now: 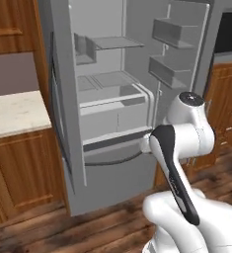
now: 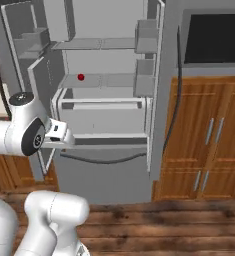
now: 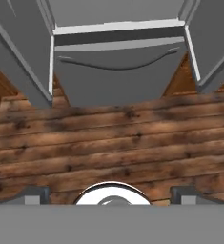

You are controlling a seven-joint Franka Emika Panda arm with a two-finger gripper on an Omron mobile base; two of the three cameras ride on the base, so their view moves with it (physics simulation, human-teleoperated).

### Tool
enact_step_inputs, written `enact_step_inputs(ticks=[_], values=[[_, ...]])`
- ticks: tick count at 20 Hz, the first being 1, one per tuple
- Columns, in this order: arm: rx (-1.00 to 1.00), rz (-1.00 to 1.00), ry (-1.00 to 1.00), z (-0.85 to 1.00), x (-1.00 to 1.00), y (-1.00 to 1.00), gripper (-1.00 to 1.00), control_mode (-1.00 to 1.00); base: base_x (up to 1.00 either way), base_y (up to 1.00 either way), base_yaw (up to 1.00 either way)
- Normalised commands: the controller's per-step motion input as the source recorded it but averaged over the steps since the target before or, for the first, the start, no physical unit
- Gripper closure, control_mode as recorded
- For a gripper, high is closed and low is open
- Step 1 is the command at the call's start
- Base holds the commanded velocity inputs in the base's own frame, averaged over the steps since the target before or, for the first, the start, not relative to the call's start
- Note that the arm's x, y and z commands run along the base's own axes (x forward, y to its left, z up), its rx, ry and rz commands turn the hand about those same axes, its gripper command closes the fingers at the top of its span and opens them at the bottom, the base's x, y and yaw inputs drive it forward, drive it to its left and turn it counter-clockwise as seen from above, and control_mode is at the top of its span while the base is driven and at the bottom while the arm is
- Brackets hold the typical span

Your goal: Open the fridge, remove the apple, lime, and steak, and place them on any counter.

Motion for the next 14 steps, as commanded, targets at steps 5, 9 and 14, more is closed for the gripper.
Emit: enact_step_inputs(ticks=[5,9,14], values=[[0.00,0.00,0.00,0.00,0.00,0.00,-1.00,1.00,1.00,-0.10,0.23],[0.00,0.00,0.00,0.00,0.00,0.00,-1.00,1.00,1.00,-0.22,0.30],[0.00,0.00,0.00,0.00,0.00,0.00,-1.00,1.00,1.00,-0.41,0.32]])
